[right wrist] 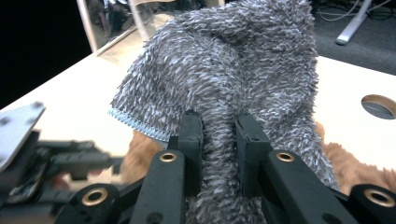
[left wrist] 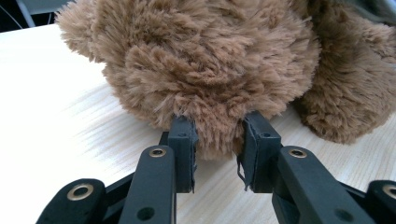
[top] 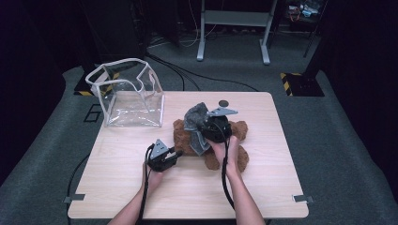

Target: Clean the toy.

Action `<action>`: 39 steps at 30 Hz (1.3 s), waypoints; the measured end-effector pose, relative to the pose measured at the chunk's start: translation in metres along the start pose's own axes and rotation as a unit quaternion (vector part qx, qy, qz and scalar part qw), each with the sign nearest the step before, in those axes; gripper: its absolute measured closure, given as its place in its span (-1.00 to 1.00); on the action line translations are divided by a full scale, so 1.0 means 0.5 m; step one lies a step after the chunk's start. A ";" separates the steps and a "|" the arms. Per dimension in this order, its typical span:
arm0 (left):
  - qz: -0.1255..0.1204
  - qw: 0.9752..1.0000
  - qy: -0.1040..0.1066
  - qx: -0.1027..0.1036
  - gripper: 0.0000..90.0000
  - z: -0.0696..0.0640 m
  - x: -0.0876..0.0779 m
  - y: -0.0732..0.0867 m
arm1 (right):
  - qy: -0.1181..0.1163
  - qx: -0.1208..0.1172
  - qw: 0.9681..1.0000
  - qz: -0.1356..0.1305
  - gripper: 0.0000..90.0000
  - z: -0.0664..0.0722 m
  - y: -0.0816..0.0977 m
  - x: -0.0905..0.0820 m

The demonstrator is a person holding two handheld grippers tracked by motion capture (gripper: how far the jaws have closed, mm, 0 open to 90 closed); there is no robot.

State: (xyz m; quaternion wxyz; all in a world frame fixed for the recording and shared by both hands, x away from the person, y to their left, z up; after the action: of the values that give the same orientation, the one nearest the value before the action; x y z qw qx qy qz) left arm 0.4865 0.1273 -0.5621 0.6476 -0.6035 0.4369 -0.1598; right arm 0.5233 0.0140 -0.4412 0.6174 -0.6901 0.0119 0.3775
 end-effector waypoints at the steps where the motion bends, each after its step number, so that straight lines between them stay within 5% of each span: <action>1: 0.000 1.000 0.000 0.000 0.53 0.000 0.000 0.000 | -0.001 0.003 1.000 0.003 0.67 0.001 0.000 0.007; 7: 0.001 1.000 -0.002 0.010 0.53 0.002 0.000 0.000 | -0.011 -0.002 1.000 0.025 0.67 0.018 0.022 0.035; 16: 0.004 1.000 -0.003 0.012 0.53 0.003 0.000 0.000 | -0.031 -0.026 0.998 0.043 0.67 0.052 0.072 0.017; 32: 0.004 1.000 -0.004 0.013 0.53 0.003 -0.001 0.000 | -0.067 -0.035 0.992 0.102 0.68 0.108 0.229 0.037; 39: 0.003 1.000 -0.004 0.012 0.53 0.003 -0.001 0.000 | -0.063 -0.028 0.996 0.059 0.69 0.097 0.202 -0.006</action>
State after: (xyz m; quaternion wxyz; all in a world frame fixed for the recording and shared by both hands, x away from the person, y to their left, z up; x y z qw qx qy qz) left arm 0.4874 0.1286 -0.5621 0.6570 -0.5948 0.4343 -0.1609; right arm 0.4480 0.0304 -0.5224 0.5738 -0.6802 0.0026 0.4562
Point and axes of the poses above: each handheld gripper's, and its own axes: x roughly forward along the jaws, y roughly out of its underside, z roughly to its left, the point moved 10 cm from there along x, roughly forward along the jaws, and after that the axes turned 7 degrees about y, right-handed, at the moved point
